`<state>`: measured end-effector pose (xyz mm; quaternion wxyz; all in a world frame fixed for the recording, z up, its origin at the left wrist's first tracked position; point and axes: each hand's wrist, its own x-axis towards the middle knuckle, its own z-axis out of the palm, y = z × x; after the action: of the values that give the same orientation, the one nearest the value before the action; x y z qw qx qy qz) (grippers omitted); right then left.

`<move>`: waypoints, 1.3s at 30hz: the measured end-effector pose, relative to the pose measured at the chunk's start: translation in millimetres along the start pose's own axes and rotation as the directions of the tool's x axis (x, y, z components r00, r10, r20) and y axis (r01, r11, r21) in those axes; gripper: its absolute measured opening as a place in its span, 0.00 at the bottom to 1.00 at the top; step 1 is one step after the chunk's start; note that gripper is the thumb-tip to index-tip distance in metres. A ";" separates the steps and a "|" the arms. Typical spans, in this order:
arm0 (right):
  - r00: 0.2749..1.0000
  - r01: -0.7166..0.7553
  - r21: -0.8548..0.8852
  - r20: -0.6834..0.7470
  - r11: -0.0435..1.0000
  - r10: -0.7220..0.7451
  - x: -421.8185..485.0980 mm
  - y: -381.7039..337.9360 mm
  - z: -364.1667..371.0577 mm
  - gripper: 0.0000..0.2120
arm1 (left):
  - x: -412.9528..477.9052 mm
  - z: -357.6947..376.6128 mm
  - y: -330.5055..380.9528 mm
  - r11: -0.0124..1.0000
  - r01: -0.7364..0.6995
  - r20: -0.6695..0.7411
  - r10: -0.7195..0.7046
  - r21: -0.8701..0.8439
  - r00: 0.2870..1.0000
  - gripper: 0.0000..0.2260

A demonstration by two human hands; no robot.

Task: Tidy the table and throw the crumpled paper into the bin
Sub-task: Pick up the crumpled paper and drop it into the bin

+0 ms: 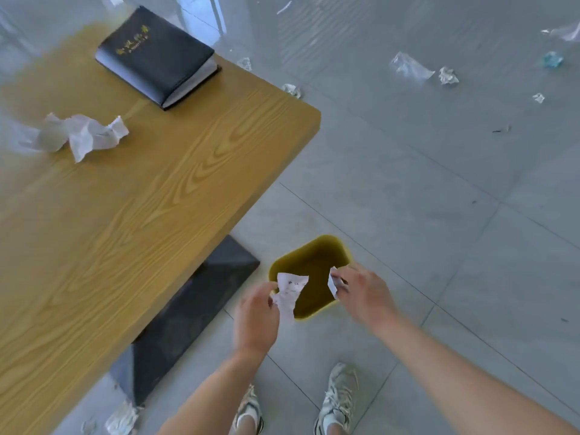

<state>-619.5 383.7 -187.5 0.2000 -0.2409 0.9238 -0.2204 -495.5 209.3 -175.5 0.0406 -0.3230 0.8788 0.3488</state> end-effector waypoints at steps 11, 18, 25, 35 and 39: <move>0.975 -0.096 -0.054 0.196 0.994 0.105 60.8 103.3 129.2 0.07 | 89.2 137.0 -77.4 0.979 0.051 0.120 -0.075 0.195 0.990 0.11; 0.964 -0.089 -0.086 0.243 0.992 0.108 94.9 123.8 171.8 0.09 | 130.9 183.8 -100.2 0.954 0.013 0.125 -0.053 0.301 0.991 0.10; 0.968 -0.083 -0.125 0.226 0.989 0.110 108.4 133.1 188.1 0.08 | 141.9 205.6 -111.5 0.949 0.037 0.133 -0.082 0.312 0.988 0.14; 0.965 -0.109 -0.168 0.218 0.980 0.145 107.9 134.4 192.3 0.12 | 132.2 204.1 -108.6 0.943 0.025 0.073 -0.052 0.332 0.996 0.22; 0.972 -0.101 -0.158 0.196 0.982 0.132 102.1 132.2 188.9 0.10 | 127.3 197.4 -106.8 0.922 -0.025 0.090 -0.010 0.387 0.996 0.22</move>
<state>-659.0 374.5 -436.3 0.2889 -0.2216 0.9244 -0.1134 -562.5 208.3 -424.7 0.1421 -0.2891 0.9290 0.1822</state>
